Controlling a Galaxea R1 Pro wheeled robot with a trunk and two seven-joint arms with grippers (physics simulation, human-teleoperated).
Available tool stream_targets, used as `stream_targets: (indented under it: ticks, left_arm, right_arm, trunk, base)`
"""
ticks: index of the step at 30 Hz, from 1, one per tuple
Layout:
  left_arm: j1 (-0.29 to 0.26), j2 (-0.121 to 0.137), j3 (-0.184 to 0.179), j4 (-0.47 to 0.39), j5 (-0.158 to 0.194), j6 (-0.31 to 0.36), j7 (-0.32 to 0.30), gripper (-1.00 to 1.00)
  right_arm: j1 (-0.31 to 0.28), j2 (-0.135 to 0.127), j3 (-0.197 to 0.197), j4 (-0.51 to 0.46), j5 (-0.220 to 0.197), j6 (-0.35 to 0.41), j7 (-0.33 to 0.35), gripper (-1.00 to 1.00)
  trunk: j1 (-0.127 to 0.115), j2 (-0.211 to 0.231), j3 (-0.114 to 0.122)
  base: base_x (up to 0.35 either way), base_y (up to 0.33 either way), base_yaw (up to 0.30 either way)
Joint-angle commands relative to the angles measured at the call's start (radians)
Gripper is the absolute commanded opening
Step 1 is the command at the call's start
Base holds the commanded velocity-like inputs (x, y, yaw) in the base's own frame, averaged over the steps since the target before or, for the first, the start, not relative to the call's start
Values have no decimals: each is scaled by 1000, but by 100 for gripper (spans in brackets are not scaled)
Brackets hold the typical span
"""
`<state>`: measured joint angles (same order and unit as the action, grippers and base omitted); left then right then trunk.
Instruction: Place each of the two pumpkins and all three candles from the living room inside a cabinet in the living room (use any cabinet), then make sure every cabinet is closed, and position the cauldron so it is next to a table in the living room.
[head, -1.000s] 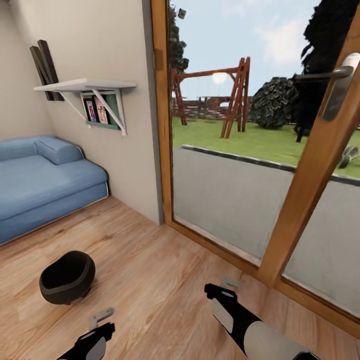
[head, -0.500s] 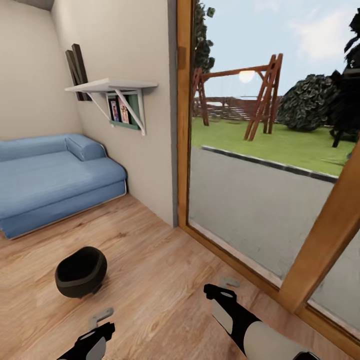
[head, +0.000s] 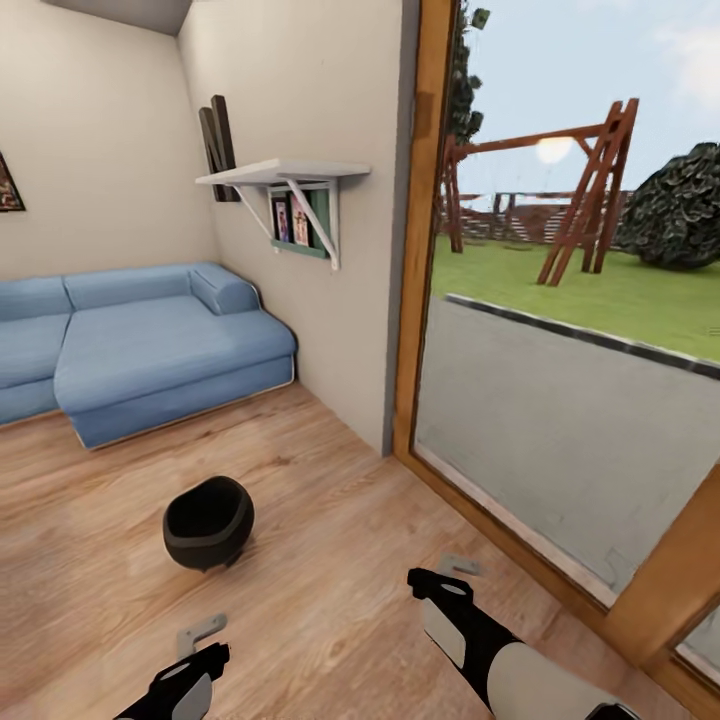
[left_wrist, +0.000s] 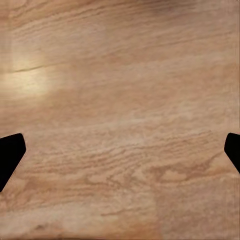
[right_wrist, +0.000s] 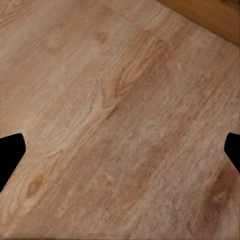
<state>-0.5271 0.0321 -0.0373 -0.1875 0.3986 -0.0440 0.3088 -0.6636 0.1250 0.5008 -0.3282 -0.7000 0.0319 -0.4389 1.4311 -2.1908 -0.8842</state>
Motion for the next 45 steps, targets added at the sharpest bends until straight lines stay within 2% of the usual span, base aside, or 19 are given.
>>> stream_targets:
  ticks: [1,26,45]
  left_arm:
    - [-1,0,-4,0,8,-4,3,100]
    - [-1,0,-4,0,5,-4,3,100]
    - [-1,-1,-4,0,2,-4,3,100]
  right_arm:
    - [-1,-1,8,-2,-6,3,-8,100]
    - [-1,-1,8,-2,-6,3,-8,100]
    - [-1,-1,8,-2,-6,3,-9,100]
  trunk:
    - [0,0,-1]
    - [0,0,-1]
    - [0,0,-1]
  base:
    - [0,0,282]
    - [0,-1,282]
    - [0,-66,282]
